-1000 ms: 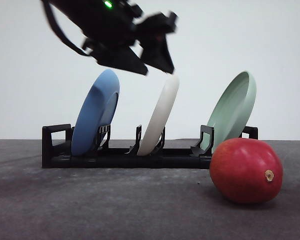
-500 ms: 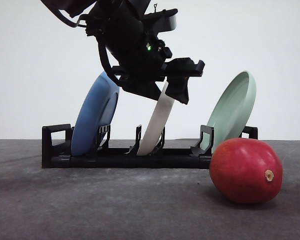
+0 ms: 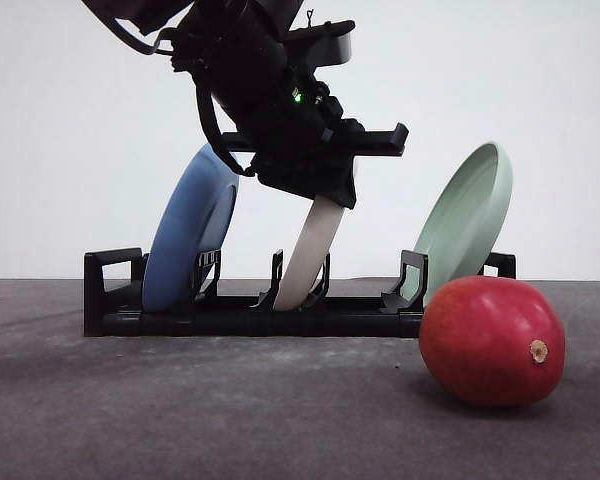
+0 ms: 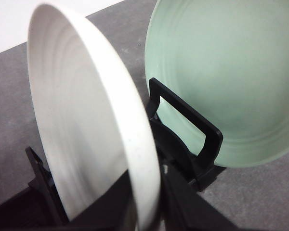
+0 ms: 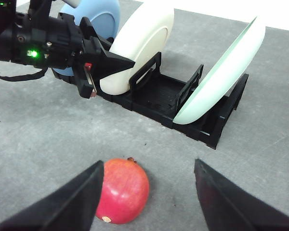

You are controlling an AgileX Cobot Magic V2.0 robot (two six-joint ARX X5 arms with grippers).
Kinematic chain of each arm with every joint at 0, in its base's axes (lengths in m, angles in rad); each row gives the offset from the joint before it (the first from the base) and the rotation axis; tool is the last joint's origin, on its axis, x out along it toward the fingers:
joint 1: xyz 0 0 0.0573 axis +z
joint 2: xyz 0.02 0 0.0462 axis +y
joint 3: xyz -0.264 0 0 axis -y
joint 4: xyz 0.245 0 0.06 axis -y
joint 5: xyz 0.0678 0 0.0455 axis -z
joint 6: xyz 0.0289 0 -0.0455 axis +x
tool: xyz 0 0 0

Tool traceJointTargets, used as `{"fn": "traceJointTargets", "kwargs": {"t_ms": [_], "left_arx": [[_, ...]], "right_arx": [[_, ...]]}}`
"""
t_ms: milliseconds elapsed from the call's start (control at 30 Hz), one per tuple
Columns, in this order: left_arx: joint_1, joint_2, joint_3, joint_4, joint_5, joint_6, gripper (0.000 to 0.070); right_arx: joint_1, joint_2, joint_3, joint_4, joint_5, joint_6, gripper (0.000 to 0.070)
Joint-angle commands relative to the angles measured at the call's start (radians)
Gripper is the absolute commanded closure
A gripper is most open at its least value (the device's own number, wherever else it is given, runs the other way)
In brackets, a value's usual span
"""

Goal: Place pomegranate in white plate

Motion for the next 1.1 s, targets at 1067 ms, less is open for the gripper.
{"fn": "traceJointTargets", "kwargs": {"t_ms": [1067], "left_arx": [[-0.013,-0.353,0.024,-0.203,0.271,-0.396,0.0694]], "right_arx": [[0.005,0.002,0.011,0.010,0.000,-0.007,0.0321]]}}
